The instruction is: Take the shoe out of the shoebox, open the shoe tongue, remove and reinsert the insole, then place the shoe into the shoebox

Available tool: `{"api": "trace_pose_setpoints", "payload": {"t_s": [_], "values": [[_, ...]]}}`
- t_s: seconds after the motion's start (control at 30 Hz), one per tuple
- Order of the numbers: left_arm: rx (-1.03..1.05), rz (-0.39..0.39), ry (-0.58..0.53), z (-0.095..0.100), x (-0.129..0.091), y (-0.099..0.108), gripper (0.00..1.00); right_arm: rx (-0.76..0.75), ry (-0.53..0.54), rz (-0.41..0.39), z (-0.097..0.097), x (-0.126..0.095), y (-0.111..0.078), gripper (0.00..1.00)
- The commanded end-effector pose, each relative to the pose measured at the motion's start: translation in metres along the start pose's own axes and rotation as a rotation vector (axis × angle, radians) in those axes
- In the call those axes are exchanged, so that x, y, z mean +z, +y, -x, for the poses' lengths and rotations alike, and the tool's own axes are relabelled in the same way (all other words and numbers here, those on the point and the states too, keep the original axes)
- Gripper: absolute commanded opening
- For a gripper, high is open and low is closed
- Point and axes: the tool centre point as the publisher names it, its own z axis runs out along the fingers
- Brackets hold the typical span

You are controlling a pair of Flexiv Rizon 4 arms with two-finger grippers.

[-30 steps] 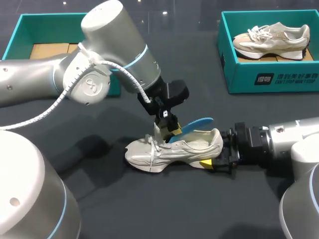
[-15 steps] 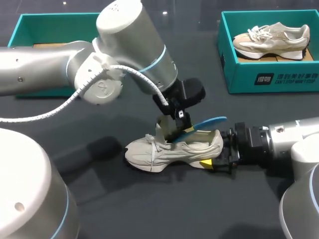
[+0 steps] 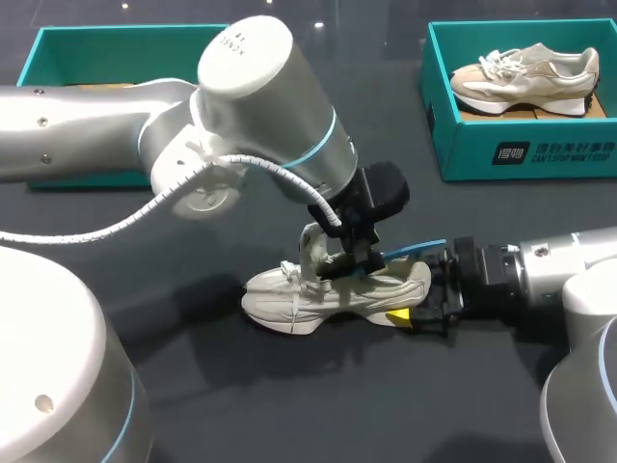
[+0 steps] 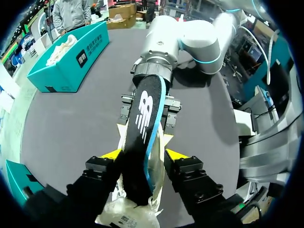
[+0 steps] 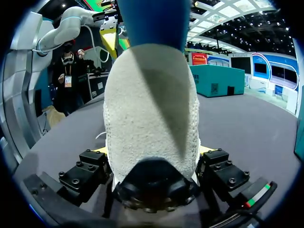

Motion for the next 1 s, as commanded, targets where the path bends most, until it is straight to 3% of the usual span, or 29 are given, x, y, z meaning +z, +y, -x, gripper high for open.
{"api": "trace_pose_setpoints", "payload": {"t_s": [0.03, 0.17, 0.47, 1.0], "values": [[0.0, -0.039, -0.02, -0.003, -0.006, 0.006, 0.67, 0.001, 0.001, -0.004, 0.0, 0.002, -0.001, 0.0], [0.01, -0.065, -0.059, -0.005, -0.003, 0.0, 0.75, 0.001, 0.001, -0.004, 0.0, 0.002, -0.001, 0.0], [0.069, -0.161, -0.103, -0.006, 0.0, -0.008, 0.79, 0.001, 0.001, -0.004, 0.0, 0.002, -0.001, 0.0], [0.129, -0.201, -0.179, -0.001, 0.022, -0.018, 0.62, 0.001, 0.001, -0.004, 0.0, 0.002, -0.001, 0.0]]}}
